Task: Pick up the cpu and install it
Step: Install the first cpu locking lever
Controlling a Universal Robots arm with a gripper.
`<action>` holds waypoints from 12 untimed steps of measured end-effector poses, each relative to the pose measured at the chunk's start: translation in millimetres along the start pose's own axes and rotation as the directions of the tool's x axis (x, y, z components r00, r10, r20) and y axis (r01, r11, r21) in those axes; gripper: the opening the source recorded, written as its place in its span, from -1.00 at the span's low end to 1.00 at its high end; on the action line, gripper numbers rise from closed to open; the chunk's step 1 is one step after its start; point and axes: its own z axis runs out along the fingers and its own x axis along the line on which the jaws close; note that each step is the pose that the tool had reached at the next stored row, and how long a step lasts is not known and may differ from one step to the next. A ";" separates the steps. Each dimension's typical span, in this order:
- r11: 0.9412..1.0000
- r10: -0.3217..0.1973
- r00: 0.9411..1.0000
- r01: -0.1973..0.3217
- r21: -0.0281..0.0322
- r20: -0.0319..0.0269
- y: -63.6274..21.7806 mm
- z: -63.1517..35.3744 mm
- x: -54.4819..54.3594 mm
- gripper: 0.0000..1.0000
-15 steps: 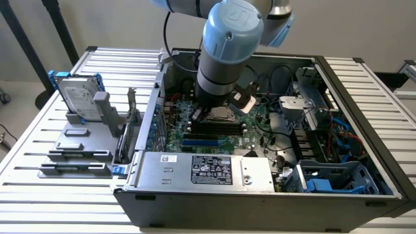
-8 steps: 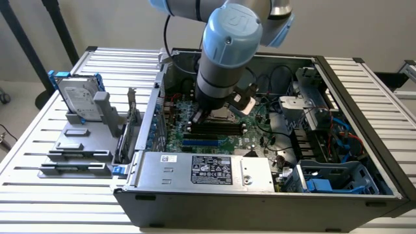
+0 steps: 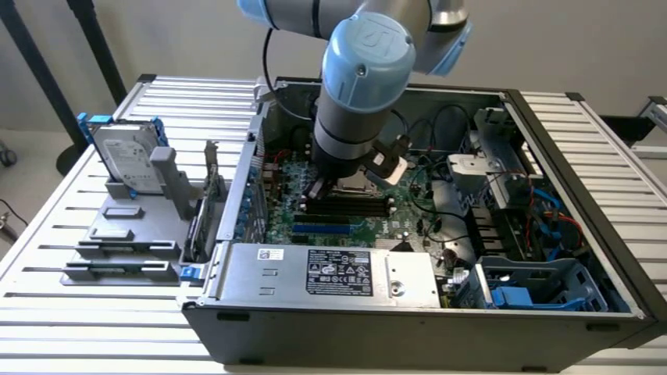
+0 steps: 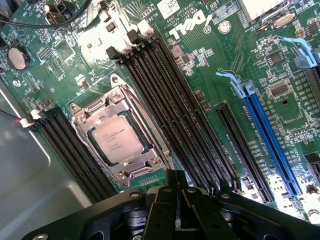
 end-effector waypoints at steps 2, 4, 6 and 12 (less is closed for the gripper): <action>1.000 -0.002 1.000 0.002 -0.001 0.000 -0.8 1.6 0.2 -0.79; 1.000 -0.003 1.000 0.003 -0.001 0.000 -1.4 3.3 0.2 -0.79; 1.000 -0.005 1.000 0.005 -0.001 -0.001 -1.6 4.8 0.4 -0.79; 1.000 -0.012 1.000 0.012 -0.004 -0.001 -1.7 8.9 0.6 -0.79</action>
